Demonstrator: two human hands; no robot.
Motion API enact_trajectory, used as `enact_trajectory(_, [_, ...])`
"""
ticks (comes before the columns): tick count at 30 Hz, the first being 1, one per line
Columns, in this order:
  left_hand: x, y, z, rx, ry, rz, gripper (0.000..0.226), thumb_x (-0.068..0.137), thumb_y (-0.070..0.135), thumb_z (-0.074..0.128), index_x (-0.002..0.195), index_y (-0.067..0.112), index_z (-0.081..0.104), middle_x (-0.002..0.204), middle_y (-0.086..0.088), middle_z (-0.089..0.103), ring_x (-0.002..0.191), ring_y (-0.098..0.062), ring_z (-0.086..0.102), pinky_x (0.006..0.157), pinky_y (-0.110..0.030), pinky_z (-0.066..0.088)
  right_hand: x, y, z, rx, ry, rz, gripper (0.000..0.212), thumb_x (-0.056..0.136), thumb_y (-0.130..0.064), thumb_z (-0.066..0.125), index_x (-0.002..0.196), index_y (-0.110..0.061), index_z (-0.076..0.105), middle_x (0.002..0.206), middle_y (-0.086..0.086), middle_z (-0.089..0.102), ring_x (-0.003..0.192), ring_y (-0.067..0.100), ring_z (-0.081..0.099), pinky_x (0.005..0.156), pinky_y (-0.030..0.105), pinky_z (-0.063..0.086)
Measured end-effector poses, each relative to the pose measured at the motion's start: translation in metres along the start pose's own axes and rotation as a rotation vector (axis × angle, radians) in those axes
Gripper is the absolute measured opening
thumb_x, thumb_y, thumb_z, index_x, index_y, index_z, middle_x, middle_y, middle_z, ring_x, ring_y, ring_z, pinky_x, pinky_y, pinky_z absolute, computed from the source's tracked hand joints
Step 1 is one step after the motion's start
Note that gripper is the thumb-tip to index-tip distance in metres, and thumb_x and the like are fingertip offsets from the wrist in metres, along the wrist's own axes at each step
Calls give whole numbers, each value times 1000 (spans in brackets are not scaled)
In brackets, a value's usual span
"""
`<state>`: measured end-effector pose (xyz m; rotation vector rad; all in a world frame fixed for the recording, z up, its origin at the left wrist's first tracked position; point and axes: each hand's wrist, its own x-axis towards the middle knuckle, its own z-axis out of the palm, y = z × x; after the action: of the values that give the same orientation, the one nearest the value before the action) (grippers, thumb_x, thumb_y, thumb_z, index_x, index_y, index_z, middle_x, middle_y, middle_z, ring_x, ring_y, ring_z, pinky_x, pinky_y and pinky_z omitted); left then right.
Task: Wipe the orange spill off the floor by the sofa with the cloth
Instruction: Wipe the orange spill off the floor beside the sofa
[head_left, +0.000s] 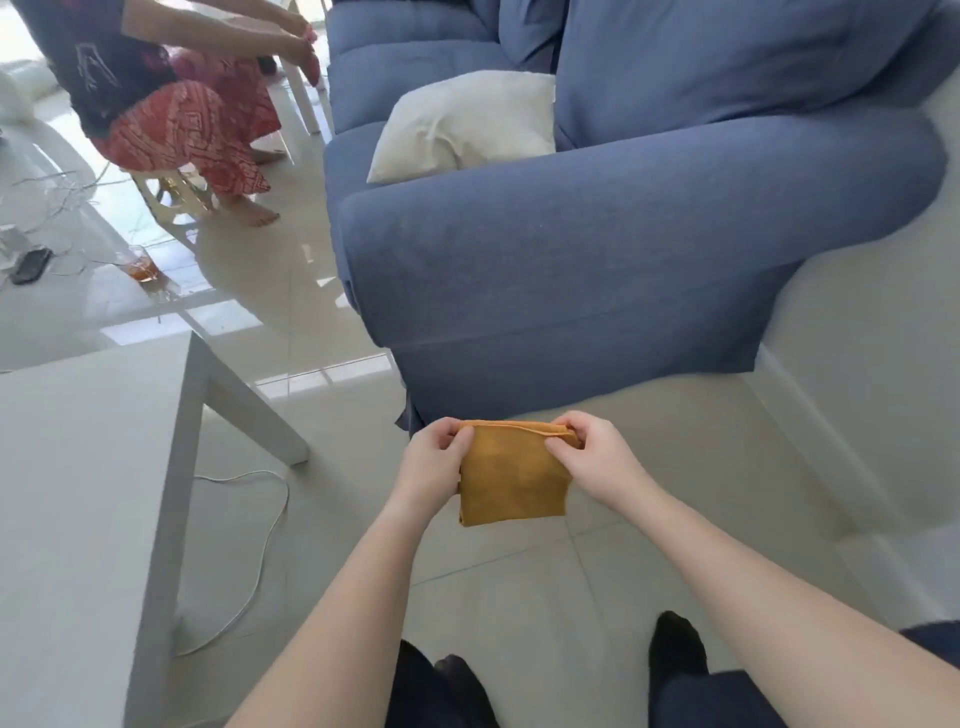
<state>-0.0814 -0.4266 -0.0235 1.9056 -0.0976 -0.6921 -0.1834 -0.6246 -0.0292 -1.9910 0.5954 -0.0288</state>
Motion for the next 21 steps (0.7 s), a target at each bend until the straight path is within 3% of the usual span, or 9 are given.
enact_trajectory(4, [23, -29, 55, 19, -45, -107, 18, 108, 33, 51, 104, 26, 67, 113, -11, 72, 104, -34, 70, 86, -57, 64, 9, 59, -10, 3, 42, 101, 9, 94, -15, 69, 86, -20, 66, 78, -5, 66, 74, 16, 59, 67, 29, 43])
enact_trajectory(8, [55, -67, 100, 67, -98, -204, 32, 109, 35, 49, 131, 18, 63, 122, -8, 69, 107, -30, 68, 88, -52, 64, 24, 118, -5, 48, 46, 231, 7, 95, -10, 66, 95, -16, 70, 83, -7, 67, 78, 15, 64, 77, 39, 57])
enact_trajectory(10, [71, -86, 120, 90, -122, -256, 33, 109, 32, 49, 135, 17, 61, 123, -7, 66, 108, -30, 67, 88, -51, 64, 33, 147, 1, 59, 40, 297, 8, 95, -10, 65, 98, -13, 72, 84, -5, 68, 82, 18, 66, 82, 47, 60])
enact_trajectory(13, [97, -116, 144, 132, -172, -292, 20, 107, 24, 51, 122, 15, 61, 111, -7, 66, 101, -31, 67, 88, -54, 63, 49, 188, 12, 68, 7, 406, 10, 96, -15, 63, 101, -15, 71, 91, 3, 70, 91, 28, 70, 85, 55, 60])
enact_trajectory(17, [135, -157, 166, 194, -239, -357, 16, 101, 19, 56, 113, 14, 64, 90, -7, 65, 82, -29, 63, 84, -60, 62, 76, 233, 25, 54, -15, 488, 12, 95, -17, 61, 101, -22, 71, 98, 4, 71, 94, 26, 70, 83, 56, 61])
enact_trajectory(21, [173, -197, 184, 170, -266, -378, 14, 92, 19, 58, 102, 14, 66, 82, -5, 63, 80, -30, 64, 84, -62, 61, 108, 268, 39, 30, -40, 553, 17, 97, -16, 56, 104, -20, 71, 98, 6, 70, 92, 29, 70, 75, 57, 64])
